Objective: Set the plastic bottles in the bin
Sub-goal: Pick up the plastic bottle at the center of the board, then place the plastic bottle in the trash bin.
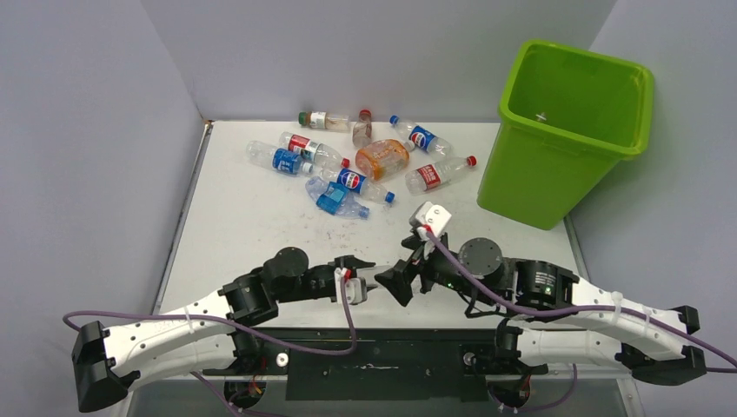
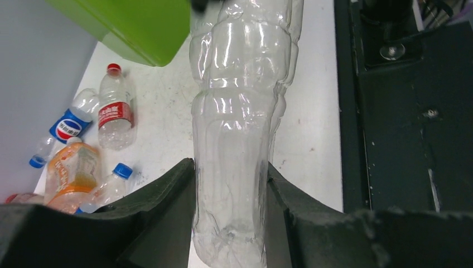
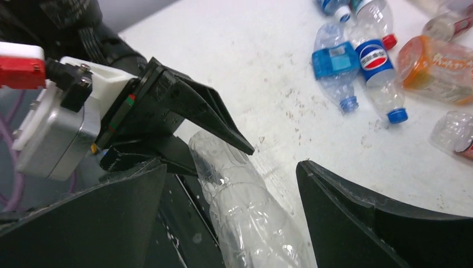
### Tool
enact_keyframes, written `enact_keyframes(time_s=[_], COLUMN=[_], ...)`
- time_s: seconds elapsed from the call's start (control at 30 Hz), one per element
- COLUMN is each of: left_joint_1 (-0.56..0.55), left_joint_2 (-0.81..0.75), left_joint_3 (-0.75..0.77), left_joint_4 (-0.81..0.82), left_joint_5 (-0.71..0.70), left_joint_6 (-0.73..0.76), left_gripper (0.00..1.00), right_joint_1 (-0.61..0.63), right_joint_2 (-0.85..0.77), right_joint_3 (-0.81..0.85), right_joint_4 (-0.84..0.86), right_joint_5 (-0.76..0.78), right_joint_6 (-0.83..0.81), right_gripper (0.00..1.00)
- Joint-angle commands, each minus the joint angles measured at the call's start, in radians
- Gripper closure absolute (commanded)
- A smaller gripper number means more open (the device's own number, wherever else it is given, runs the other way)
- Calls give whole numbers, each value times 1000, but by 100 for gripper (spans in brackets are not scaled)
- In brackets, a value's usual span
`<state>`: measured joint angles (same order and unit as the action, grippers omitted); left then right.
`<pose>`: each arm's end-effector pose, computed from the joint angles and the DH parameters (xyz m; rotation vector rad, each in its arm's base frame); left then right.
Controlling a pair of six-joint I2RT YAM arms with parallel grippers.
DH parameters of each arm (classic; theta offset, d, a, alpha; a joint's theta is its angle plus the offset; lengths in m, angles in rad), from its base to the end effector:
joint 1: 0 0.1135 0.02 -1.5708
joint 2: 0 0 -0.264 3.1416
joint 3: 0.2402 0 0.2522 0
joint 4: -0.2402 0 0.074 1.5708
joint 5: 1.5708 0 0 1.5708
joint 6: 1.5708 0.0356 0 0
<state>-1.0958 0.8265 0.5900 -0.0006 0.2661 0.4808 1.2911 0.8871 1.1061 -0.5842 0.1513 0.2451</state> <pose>0.0825 -0.1810 0.2832 1.4426 1.1607 -0.6736 0.0552 0.1728 0.3910 -0.9227 1.8125 0.8605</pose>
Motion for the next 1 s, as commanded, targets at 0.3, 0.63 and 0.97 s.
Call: enact_keyframes(time_s=[0.3,0.63,0.97], left_joint_1=[66,112,103], left_joint_2=[-81,-40,-100], left_joint_3=[38,43,-27], left_joint_4=[322,351,446], left_joint_5=[-245,-220,-201], left_joint_6=[-469,-570,-513], left_gripper=[100,100,100], right_joint_1=[7,3,-56], right_joint_2=[-333,-201,-45], right_joint_3=[-246,-386,-325], right_joint_4=[777,1209,1205], right_joint_5=[267,459,492], right_joint_6=[-53,-123,-26], right_gripper=[10,8,27])
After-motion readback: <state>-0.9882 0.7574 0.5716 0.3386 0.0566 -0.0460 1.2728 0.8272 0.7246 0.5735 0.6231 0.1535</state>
